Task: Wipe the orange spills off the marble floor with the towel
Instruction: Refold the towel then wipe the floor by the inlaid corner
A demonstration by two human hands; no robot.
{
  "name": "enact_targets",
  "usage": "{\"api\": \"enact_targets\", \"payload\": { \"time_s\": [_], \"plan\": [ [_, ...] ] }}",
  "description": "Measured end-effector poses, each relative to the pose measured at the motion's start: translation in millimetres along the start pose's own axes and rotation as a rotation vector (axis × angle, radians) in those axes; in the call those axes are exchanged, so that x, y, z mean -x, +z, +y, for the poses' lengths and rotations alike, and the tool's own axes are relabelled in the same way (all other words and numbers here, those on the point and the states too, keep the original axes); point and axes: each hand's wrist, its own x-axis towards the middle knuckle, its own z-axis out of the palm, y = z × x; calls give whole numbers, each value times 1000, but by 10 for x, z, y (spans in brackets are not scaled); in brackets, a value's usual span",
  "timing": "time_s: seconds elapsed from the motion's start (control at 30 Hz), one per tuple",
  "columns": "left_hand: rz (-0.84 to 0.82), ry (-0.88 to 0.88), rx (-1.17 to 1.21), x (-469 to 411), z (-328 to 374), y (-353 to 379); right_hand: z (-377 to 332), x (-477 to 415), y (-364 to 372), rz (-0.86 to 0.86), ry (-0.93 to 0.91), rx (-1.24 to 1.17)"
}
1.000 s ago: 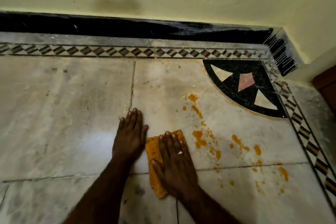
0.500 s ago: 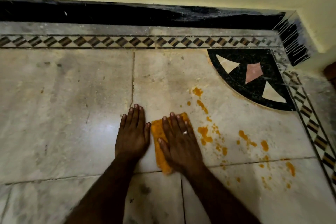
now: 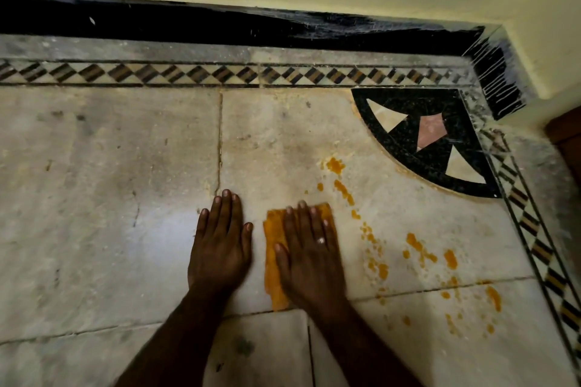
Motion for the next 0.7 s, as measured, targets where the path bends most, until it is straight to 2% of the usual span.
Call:
{"api": "enact_targets", "payload": {
  "time_s": [0.07,0.17,0.27,0.37,0.47,0.57,0.7],
  "plan": [
    [-6,-4,-1,-2,-6,2,112,-416,12,4,-34,-8],
    [-15,-6,-3,0,0,-10,449,-794,-11,-14,46,-2],
    [-19,-13,-9,-8,15,-20,753,-649,-45,0,186,29],
    [-28,-25,1,-7,25,-30,539,-162,-64,0,345,59],
    [-29,-19,13,-11,32,-31,35,62,-50,-53,180,2],
    [-8,4,8,-7,4,-18,-136,-432,-27,-31,6,-55],
    [5,5,3,-4,1,-17,214,-1308,-26,-15,3,-75]
  ]
}}
